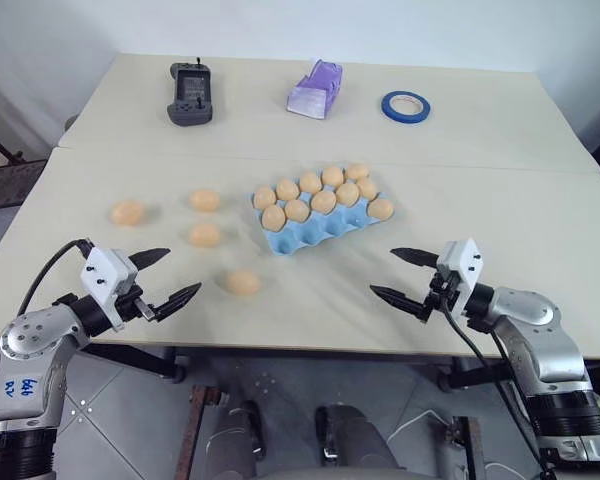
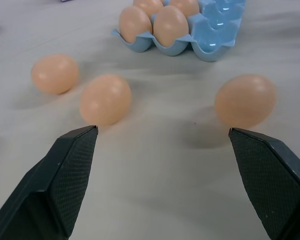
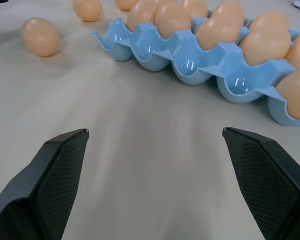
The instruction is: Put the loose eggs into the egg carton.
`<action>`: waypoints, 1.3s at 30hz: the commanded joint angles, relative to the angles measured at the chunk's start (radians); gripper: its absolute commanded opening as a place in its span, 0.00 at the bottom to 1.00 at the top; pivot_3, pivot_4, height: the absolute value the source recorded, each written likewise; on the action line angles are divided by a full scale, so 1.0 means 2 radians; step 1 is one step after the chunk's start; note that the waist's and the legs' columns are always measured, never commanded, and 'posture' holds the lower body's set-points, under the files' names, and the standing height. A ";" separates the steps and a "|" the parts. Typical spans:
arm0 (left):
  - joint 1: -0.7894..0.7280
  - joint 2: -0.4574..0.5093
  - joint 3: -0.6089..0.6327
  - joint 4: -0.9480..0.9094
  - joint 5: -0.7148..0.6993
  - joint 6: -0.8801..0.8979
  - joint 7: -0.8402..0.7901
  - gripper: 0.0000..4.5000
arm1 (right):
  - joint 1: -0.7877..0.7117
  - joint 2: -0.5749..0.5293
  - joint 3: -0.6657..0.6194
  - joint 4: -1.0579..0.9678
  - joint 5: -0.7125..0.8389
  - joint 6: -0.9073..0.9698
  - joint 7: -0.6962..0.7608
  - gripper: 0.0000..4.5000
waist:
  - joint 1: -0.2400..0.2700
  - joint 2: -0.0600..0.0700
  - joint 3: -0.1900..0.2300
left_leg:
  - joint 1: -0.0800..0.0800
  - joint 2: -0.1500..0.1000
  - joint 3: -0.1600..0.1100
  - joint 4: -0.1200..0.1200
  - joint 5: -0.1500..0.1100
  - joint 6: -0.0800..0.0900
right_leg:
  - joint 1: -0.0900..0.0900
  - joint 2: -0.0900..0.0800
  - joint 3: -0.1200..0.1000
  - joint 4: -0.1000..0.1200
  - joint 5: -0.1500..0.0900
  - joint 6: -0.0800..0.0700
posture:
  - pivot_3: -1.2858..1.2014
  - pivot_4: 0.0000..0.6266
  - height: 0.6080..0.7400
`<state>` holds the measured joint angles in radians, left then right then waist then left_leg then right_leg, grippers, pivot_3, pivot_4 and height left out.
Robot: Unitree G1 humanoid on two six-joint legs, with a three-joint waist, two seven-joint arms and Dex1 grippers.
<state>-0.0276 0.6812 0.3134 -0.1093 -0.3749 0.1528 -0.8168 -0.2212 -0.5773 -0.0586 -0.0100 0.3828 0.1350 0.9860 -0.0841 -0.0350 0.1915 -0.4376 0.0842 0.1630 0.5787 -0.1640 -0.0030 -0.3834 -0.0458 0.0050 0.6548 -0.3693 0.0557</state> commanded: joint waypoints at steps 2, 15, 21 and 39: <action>0.006 0.007 0.009 -0.017 0.013 -0.008 0.016 0.99 | -0.005 0.014 -0.009 -0.029 0.024 -0.021 0.009 1.00 | 0.000 0.000 0.000 | 0.000 0.000 0.000 0.000 0.000 0.000 | 0.000 0.000 0.000 0.000 0.000 0.000 | 0.52 0.24 1.00; 0.054 0.031 0.016 -0.001 -0.020 0.004 -0.065 0.99 | -0.005 0.005 0.009 -0.091 0.067 -0.027 0.082 1.00 | 0.000 0.000 0.000 | 0.000 0.000 -0.001 0.000 0.000 0.000 | 0.000 -0.001 0.000 0.000 0.000 -0.001 | 0.52 0.24 1.00; -0.006 0.000 -0.053 -0.009 -0.010 0.018 -0.060 0.99 | 0.010 0.000 0.005 -0.092 0.062 -0.026 0.080 1.00 | 0.002 0.000 0.000 | 0.000 0.000 -0.001 0.000 0.000 0.000 | 0.001 -0.002 -0.001 -0.001 0.000 -0.001 | 0.52 0.24 1.00; -0.138 -0.080 -0.153 0.140 0.049 -0.052 -0.062 0.73 | 0.052 0.004 0.001 -0.095 0.040 -0.041 0.043 1.00 | 0.004 0.001 0.000 | 0.001 0.000 -0.003 0.005 0.000 0.001 | 0.004 0.000 -0.002 0.002 0.000 0.000 | 0.52 0.24 1.00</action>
<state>-0.2872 0.5244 -0.0002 0.1741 -0.2788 0.0766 -0.9406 -0.1289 -0.5755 -0.0397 -0.1632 0.4597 0.0681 1.0892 -0.0769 -0.0339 0.1909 -0.4355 0.0846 0.1571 0.5887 -0.1642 -0.0013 -0.3762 -0.0458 0.0005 0.6593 -0.3688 0.0565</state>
